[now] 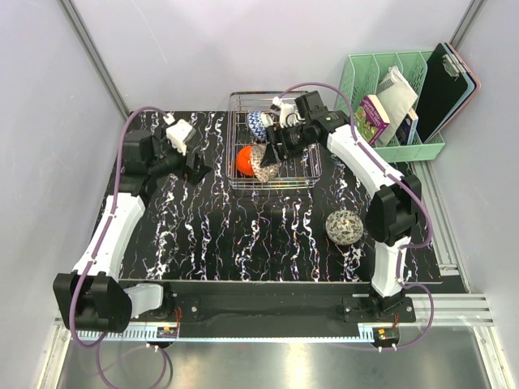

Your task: Load the bowls into the dish rack

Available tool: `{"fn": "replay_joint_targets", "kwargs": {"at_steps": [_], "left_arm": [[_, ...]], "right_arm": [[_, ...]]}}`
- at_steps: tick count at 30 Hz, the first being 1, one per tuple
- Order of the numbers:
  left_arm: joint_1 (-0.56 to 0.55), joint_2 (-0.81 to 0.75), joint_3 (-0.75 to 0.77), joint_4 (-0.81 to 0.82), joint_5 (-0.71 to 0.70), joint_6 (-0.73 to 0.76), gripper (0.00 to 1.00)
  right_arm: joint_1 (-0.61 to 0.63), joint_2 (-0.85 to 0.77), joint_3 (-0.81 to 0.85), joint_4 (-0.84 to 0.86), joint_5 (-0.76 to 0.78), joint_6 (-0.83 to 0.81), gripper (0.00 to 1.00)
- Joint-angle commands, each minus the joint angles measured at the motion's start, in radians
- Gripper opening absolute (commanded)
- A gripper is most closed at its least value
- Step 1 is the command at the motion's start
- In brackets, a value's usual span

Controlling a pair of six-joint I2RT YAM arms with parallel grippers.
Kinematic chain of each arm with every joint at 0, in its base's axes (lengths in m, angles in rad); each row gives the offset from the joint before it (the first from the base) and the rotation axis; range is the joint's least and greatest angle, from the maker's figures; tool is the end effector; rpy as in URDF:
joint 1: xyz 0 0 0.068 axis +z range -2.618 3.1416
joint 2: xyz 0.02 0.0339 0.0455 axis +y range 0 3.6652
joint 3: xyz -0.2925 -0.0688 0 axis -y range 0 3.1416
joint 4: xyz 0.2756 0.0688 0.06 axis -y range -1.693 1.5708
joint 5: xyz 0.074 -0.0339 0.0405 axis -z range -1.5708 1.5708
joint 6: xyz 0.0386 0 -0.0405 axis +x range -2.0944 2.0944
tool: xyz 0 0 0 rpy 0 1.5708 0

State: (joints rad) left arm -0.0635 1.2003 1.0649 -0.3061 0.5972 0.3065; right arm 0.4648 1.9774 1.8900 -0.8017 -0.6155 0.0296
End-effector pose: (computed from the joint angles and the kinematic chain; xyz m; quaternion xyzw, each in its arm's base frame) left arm 0.2891 -0.0401 0.3631 0.3033 0.7647 -0.1847 0.5378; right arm 0.4208 0.2360 0.3359 -0.2928 0.8552 0.3548 0.2390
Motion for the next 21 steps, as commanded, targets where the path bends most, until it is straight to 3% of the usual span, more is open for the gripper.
{"fn": "replay_joint_targets", "kwargs": {"at_steps": [1,4,11,21], "left_arm": [[0.034,-0.03,-0.032,0.033,0.033,0.006,0.99],[0.048,-0.028,-0.037,0.033,0.05,0.003,0.99],[0.056,-0.03,-0.052,0.033,0.055,0.006,0.99],[0.057,-0.038,-0.092,0.038,0.061,0.003,0.99]], "right_arm": [[-0.021,-0.054,0.084,0.007,0.025,-0.022,0.0],[-0.023,-0.051,0.104,0.004,0.054,-0.025,0.0],[-0.025,-0.038,0.133,0.039,0.434,-0.19,0.0],[-0.02,0.136,0.222,0.038,0.741,-0.353,0.0]]}}
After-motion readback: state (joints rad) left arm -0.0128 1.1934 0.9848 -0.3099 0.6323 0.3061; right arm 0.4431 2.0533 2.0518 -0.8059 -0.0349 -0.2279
